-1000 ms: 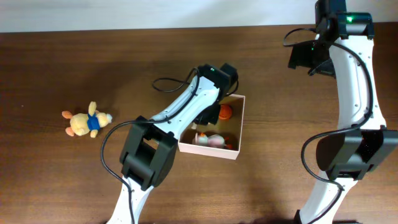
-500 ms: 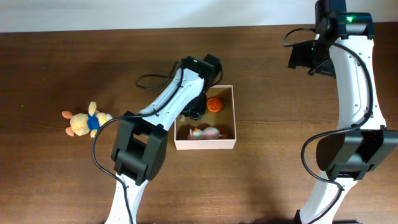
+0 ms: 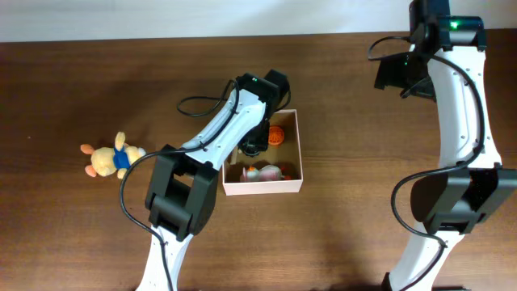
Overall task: Pack container
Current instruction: 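Lower the yellow toy into the box and open left gripper, then raise left arm away from the box to the left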
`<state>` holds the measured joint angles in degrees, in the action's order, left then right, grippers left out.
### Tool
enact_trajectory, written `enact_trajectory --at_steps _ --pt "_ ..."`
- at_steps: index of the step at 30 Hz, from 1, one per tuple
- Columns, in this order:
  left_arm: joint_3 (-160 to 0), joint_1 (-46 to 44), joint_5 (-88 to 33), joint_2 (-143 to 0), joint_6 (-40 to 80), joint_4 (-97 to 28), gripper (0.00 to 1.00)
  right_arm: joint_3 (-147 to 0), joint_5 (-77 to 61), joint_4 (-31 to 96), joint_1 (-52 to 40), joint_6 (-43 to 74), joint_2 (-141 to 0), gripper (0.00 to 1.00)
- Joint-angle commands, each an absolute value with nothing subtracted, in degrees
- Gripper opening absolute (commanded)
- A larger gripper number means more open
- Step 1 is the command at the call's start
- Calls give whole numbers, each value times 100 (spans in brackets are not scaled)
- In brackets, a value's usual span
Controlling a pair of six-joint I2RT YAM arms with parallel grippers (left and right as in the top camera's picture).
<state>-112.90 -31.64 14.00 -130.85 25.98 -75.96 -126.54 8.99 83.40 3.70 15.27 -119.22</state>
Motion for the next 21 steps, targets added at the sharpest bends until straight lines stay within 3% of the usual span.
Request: enact_trajectory --at_steps 1,21 --pt "-11330 -3148 1441 -13128 2611 -7544 66 -12752 972 8337 377 1597 -11845 99" --pt "-14103 -2998 1669 -13122 2272 -8165 64 -12752 972 8337 377 1597 -11843 99"
